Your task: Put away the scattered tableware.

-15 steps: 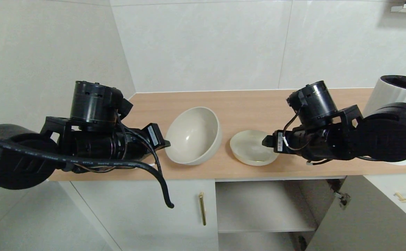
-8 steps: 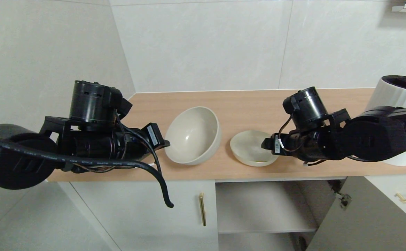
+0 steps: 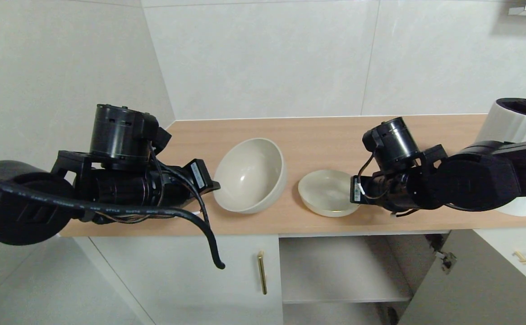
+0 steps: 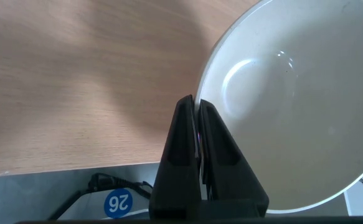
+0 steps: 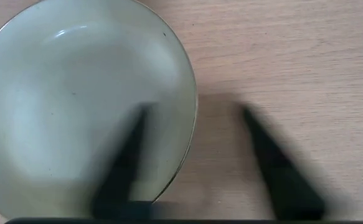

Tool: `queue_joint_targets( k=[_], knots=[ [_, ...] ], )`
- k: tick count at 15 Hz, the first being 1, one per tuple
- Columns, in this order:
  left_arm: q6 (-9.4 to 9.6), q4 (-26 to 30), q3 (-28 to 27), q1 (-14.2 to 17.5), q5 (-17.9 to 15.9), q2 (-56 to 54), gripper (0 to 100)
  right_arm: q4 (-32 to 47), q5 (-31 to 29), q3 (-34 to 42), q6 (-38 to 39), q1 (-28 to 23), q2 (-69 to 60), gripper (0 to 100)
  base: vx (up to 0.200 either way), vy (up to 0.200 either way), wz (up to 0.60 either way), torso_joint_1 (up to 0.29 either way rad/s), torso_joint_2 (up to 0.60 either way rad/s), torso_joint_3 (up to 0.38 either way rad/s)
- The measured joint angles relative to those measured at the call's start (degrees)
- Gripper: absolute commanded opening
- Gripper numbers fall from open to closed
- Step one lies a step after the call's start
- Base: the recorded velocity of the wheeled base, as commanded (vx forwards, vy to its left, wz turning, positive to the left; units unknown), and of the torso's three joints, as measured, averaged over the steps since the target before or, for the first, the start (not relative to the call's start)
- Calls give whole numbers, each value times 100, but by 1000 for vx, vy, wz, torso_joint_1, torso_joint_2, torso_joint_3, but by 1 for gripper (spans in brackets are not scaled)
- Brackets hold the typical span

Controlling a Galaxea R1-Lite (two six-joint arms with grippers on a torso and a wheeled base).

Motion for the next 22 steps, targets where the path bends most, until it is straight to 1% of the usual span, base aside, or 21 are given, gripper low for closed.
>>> queue_joint_targets(
  k=[4, 8, 9, 11, 13, 14, 16, 17, 20, 22],
  knots=[
    [5, 4, 0, -2, 5, -35, 0, 5, 9, -5, 9, -2, -61, 0, 0, 0, 0, 0, 0, 0],
    [57, 2, 111, 1, 0, -206, 0, 137, 93, 78, 30, 27, -363, 0, 0, 0, 0, 0, 0, 0],
    [145, 22, 174, 4, 0, -306, 0, 278, 173, 107, 44, 39, -483, 0, 0, 0, 0, 0, 0, 0],
    [585, 180, 436, 22, -2, -664, 0, 635, 677, 204, 79, 107, -916, 0, 0, 0, 0, 0, 0, 0],
    [1037, 444, 692, 28, -2, -1118, 0, 1005, 1418, 343, 91, 182, -1430, 0, 0, 0, 0, 0, 0, 0],
    [1193, 553, 805, 22, -6, -1369, 0, 1207, 1699, 408, 90, 212, -1701, 0, 0, 0, 0, 0, 0, 0],
    [1437, 673, 1075, 1, -27, -1783, 0, 1458, 1899, 510, 88, 352, -2109, 0, 0, 0, 0, 0, 0, 0],
    [1499, 691, 1193, 1, -28, -1943, 0, 1517, 1916, 581, 85, 417, -2258, 0, 0, 0, 0, 0, 0, 0],
    [1521, 695, 1385, -5, -28, -2188, 0, 1504, 1883, 1012, 55, 479, -2527, 0, 0, 0, 0, 0, 0, 0],
    [1519, 692, 1440, -51, -28, -2206, 0, 1497, 1879, 1103, 52, 490, -2601, 0, -200, 0, 0, 2, 0, 2]
  ],
)
